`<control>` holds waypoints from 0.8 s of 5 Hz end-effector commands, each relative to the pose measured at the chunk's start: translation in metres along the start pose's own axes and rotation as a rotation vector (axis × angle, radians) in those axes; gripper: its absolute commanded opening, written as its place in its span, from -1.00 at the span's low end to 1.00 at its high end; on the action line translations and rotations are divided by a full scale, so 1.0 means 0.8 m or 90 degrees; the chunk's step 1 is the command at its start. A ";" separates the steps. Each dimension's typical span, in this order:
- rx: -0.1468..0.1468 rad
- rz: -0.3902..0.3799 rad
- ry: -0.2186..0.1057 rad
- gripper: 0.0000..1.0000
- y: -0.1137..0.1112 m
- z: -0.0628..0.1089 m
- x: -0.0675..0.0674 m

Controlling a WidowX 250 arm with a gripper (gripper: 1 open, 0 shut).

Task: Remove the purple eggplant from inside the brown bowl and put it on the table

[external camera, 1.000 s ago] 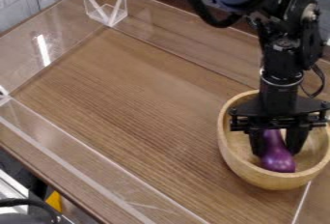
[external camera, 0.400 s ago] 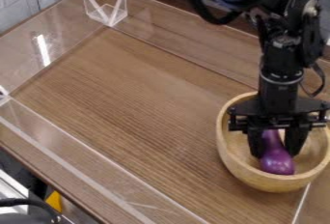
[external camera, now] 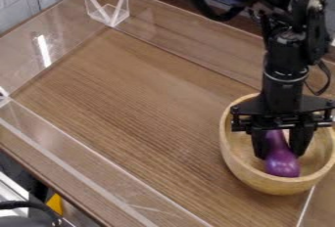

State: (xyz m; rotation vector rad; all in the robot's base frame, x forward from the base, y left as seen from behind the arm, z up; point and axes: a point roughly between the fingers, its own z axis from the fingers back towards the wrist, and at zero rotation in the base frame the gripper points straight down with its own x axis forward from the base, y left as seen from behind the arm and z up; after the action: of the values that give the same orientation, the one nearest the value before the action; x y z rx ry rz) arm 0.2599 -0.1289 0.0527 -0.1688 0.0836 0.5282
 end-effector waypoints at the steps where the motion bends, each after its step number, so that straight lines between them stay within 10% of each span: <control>1: -0.049 -0.002 -0.036 -1.00 -0.015 0.035 0.007; 4: -0.054 0.009 -0.032 -1.00 -0.014 0.046 0.006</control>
State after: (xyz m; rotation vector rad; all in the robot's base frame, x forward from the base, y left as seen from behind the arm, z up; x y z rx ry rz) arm 0.2583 -0.1264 0.0626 -0.1784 0.0952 0.5560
